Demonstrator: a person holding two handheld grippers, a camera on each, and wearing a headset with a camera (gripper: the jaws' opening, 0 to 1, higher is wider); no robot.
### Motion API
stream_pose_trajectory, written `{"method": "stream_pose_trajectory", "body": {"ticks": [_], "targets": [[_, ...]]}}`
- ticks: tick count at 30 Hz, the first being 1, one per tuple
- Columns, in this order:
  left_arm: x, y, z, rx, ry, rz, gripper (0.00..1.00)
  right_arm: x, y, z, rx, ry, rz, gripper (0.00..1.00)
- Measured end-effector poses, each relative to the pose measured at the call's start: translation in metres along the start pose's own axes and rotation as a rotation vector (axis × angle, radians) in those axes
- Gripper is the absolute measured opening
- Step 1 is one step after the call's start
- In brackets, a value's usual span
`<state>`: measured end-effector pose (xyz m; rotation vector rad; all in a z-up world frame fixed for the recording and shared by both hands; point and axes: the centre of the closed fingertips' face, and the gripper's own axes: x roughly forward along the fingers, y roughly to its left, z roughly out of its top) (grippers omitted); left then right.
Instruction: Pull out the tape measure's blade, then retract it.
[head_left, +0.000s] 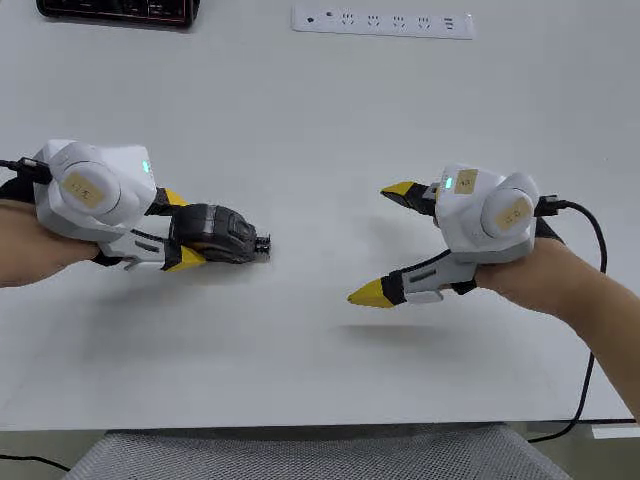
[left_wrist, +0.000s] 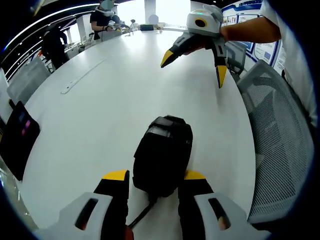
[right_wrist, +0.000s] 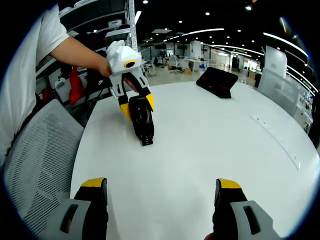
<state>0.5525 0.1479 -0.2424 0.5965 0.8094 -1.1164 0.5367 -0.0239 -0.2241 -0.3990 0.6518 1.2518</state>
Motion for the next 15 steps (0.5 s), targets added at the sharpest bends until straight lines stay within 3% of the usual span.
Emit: {"method": "stream_pose_trajectory", "body": {"ticks": [15], "targets": [[0.0013,-0.0024,-0.0015,0.04,0.029,-0.024,0.29,0.0045,0.0009,-0.0007,0.003,-0.004,0.012,0.85]]}}
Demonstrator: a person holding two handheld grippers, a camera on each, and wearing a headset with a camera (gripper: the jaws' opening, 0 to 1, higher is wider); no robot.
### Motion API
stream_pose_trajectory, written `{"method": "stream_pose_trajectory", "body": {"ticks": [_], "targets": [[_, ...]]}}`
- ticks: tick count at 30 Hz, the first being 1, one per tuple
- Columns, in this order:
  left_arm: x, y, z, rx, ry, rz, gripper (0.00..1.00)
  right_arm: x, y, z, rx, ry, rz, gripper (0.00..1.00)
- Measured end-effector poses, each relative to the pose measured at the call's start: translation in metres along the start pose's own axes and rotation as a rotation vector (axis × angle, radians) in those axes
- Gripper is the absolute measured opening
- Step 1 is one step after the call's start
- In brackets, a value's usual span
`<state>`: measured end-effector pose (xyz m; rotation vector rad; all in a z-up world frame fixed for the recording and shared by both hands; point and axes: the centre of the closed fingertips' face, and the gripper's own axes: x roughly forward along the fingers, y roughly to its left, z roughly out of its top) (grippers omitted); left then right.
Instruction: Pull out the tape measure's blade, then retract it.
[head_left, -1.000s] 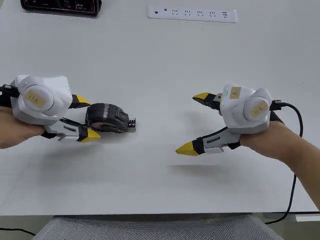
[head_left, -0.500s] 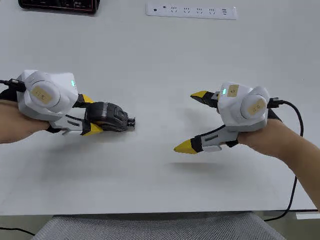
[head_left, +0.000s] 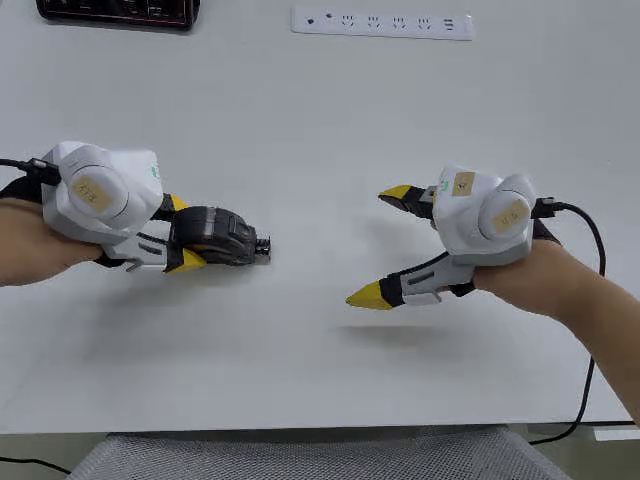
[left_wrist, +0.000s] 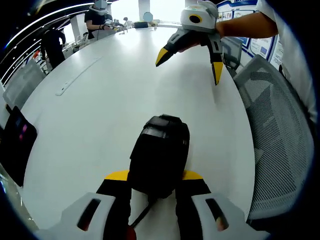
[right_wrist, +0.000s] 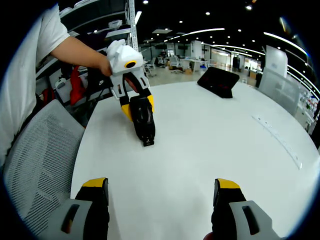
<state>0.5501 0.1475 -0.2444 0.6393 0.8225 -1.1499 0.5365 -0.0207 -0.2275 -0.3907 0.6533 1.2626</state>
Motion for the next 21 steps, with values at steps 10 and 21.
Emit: {"method": "stream_pose_trajectory", "body": {"ticks": [10,21], "targets": [[0.0,-0.001,-0.001,0.009,0.023,0.008,0.28,0.004,0.001,0.004,0.011,-0.018,0.011,0.81],[0.002,0.001,-0.001,-0.017,0.026,0.018,0.28,0.017,0.001,0.014,0.01,-0.047,0.034,0.72]]}}
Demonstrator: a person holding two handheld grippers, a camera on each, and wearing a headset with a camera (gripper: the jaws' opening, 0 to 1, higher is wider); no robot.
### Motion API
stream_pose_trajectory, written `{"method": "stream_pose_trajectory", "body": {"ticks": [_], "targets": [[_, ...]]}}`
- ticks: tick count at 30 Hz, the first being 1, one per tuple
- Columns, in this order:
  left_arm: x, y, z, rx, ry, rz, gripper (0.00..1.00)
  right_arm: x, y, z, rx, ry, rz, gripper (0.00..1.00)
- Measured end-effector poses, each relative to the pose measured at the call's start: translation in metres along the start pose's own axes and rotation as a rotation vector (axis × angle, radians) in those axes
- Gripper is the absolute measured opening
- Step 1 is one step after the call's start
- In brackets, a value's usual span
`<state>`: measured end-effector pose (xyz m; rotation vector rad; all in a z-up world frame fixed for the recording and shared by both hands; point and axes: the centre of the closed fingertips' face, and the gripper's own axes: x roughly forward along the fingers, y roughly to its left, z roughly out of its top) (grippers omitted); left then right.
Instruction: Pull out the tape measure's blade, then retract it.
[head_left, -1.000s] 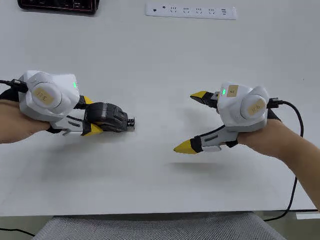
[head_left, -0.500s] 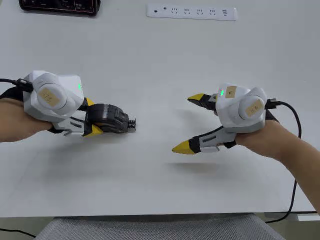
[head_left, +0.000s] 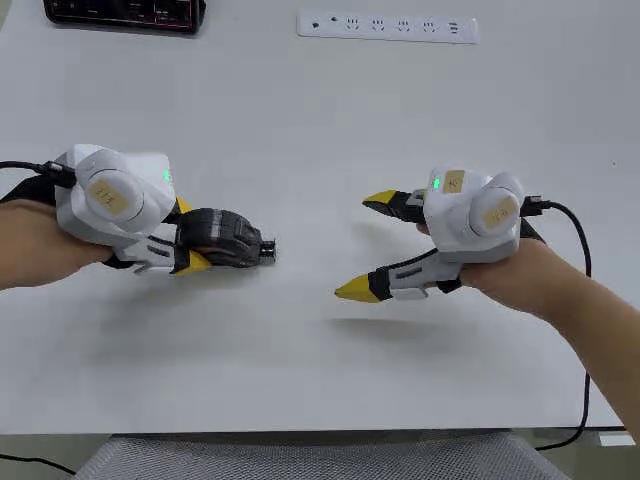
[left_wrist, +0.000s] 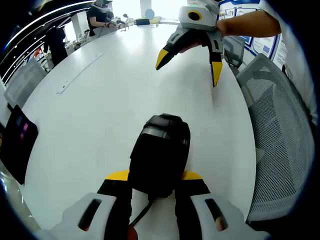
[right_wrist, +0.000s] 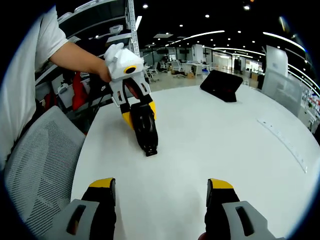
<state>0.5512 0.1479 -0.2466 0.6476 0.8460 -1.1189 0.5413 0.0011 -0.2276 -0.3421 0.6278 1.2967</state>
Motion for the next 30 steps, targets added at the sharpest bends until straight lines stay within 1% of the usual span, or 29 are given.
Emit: {"method": "stream_pose_trajectory", "body": {"ticks": [4,8,13,18,30], "targets": [[0.0,0.001,0.0,-0.023,-0.007,0.003,0.28,0.007,0.001,0.003,-0.007,0.0,0.014,0.7],[0.0,0.001,0.001,-0.013,-0.009,-0.001,0.28,0.015,0.002,0.005,-0.016,0.002,0.03,0.67],[0.001,0.001,0.001,-0.006,-0.002,-0.005,0.28,0.024,0.003,0.01,-0.036,-0.005,0.052,0.61],[0.001,0.0,0.0,0.001,0.009,-0.008,0.27,0.035,0.003,0.01,-0.056,-0.006,0.069,0.56],[0.001,0.0,0.0,0.001,0.029,-0.011,0.27,0.049,0.008,0.016,-0.078,-0.02,0.095,0.46]]}}
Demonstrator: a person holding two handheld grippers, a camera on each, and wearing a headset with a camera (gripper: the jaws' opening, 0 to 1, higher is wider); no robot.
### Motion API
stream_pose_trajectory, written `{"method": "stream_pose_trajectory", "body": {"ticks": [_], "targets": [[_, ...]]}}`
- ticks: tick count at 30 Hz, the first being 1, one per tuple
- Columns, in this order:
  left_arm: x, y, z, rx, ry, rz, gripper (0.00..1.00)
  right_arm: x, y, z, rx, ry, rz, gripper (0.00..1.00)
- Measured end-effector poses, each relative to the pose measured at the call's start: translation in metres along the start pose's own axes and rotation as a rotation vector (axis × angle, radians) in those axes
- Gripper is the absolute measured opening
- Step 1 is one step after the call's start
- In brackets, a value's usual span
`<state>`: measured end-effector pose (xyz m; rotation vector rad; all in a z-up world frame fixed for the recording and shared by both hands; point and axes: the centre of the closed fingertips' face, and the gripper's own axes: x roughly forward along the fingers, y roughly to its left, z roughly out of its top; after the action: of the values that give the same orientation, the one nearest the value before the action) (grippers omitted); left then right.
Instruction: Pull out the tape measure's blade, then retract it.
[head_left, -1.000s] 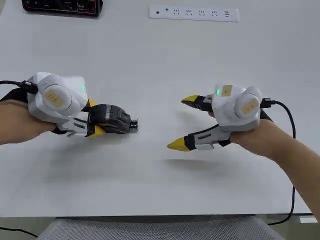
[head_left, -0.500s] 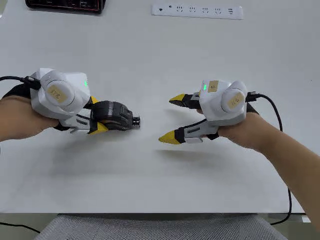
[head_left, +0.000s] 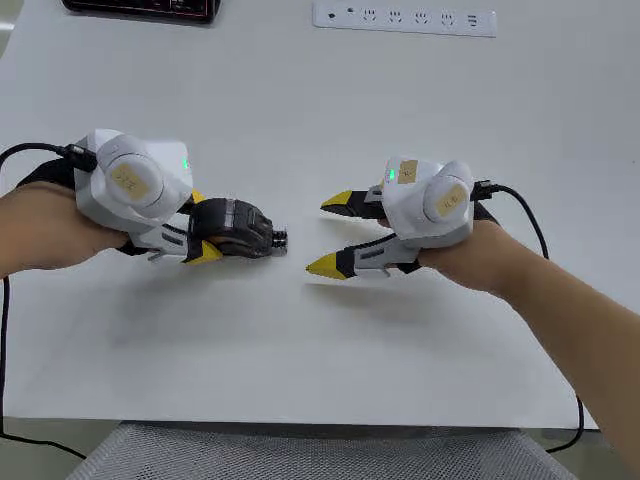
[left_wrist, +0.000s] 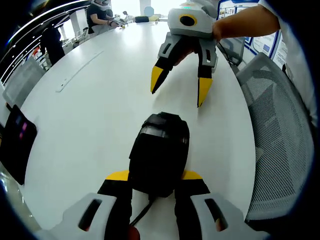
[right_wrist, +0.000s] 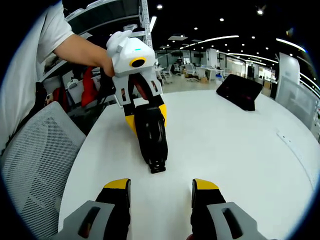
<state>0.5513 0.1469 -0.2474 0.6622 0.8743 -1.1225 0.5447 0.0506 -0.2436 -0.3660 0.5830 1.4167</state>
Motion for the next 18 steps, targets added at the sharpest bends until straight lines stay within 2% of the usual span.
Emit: {"method": "stream_pose_trajectory", "body": {"ticks": [18], "targets": [[0.0,0.0,-0.002,0.002,0.02,-0.004,0.27,0.022,0.004,0.01,-0.045,-0.01,0.038,0.33]]}}
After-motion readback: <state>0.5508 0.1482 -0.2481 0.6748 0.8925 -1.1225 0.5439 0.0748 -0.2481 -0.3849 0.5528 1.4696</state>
